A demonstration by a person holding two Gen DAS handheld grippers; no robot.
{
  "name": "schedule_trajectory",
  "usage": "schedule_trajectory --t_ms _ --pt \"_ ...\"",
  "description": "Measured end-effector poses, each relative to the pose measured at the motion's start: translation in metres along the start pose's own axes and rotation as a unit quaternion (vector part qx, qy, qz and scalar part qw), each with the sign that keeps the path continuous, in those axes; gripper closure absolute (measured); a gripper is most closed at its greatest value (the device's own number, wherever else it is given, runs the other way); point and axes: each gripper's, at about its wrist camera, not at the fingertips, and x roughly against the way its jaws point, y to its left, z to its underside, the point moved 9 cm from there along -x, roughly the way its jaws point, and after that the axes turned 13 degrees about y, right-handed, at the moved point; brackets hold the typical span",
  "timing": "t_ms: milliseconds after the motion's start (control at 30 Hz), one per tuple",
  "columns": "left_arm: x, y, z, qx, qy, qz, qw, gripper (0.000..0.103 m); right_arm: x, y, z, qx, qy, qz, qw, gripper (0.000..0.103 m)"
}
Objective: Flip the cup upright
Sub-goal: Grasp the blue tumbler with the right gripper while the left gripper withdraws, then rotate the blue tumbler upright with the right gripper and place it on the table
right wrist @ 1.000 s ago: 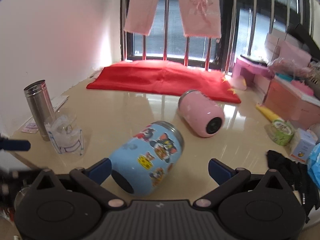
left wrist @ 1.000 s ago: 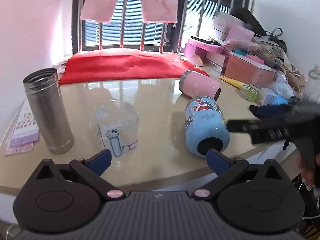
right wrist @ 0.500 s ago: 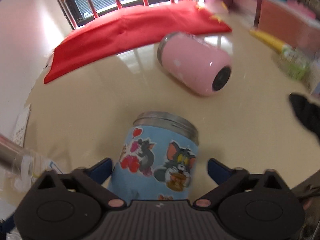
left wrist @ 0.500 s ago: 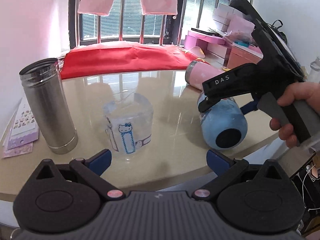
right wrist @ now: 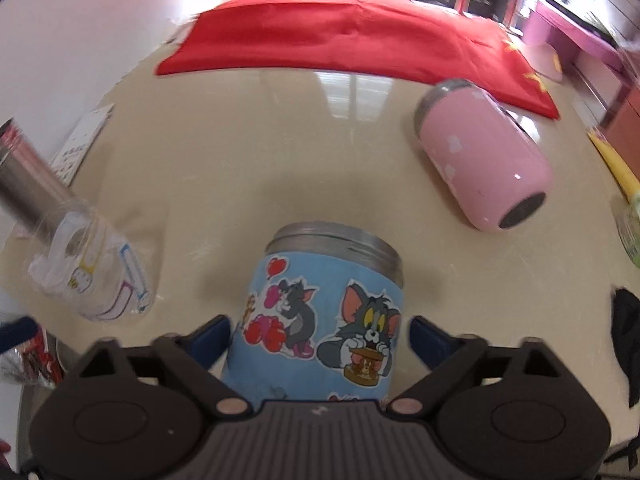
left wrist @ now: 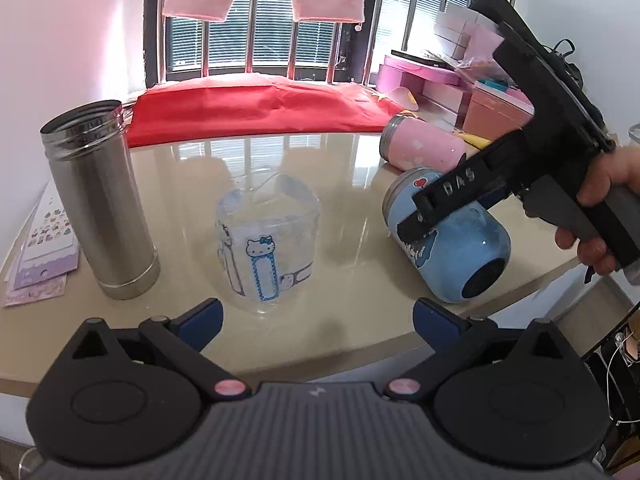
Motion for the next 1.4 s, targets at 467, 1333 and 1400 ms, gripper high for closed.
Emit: schedule_trajectory --t_ms 467,1333,1400 --pt "-0.001 0.001 0.000 0.002 0.003 -0.002 1.0000 0.000 -0.016 -0.020 -0.023 -0.081 0.064 -0.040 0.994 0.019" --pt "0.008 0.014 0.000 0.030 -0.014 -0.027 0.9991 0.000 0.057 0.053 0.006 0.092 -0.302 -0.036 0.948 0.020" --pt "0.006 0.015 0.001 0.031 -0.012 -0.026 0.9991 0.000 0.052 0.058 0.006 0.095 -0.297 -0.026 0.950 0.020"
